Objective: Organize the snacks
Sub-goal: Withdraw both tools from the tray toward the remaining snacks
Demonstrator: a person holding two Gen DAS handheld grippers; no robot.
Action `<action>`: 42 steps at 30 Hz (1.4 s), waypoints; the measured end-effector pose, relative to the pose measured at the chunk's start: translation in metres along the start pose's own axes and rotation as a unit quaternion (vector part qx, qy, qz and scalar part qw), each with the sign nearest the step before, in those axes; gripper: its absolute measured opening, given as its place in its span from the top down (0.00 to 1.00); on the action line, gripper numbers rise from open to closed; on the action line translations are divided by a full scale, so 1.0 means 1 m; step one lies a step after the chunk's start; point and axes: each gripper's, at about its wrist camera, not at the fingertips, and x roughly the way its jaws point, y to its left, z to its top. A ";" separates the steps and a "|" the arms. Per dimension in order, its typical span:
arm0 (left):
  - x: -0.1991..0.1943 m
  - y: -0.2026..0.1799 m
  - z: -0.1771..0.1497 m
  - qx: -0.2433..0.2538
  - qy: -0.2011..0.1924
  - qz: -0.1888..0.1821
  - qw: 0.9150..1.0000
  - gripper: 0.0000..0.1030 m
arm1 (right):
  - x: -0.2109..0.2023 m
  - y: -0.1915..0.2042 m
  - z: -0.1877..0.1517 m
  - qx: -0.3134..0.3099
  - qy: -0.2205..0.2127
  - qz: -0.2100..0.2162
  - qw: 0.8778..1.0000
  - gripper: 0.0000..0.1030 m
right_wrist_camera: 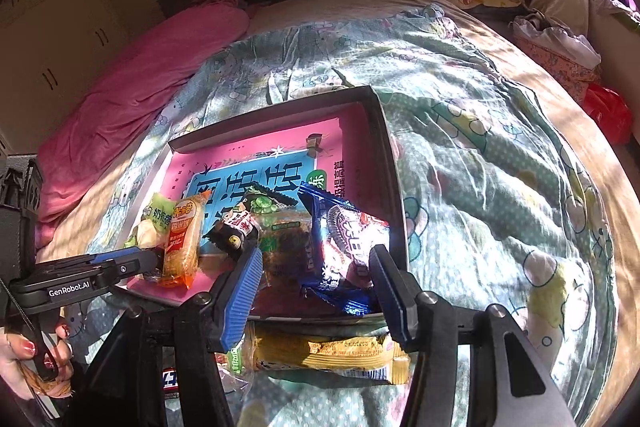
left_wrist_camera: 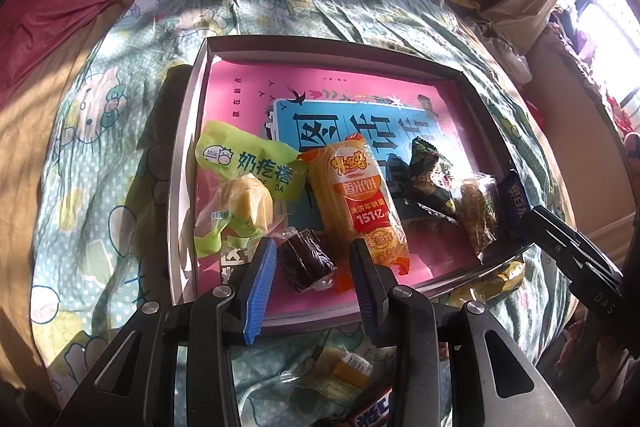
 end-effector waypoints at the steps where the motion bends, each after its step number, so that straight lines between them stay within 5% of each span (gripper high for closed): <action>1: -0.001 0.000 0.000 0.001 -0.001 0.000 1.000 0.60 | -0.001 0.000 0.000 0.000 -0.001 0.000 1.000 0.46; 26: -0.025 -0.007 -0.006 0.009 -0.019 0.004 1.000 0.33 | -0.017 0.007 0.003 -0.011 -0.020 -0.009 1.000 0.40; 42: -0.042 -0.001 -0.011 -0.007 -0.026 -0.007 1.000 0.28 | -0.035 0.010 0.008 -0.014 -0.051 -0.017 0.998 0.29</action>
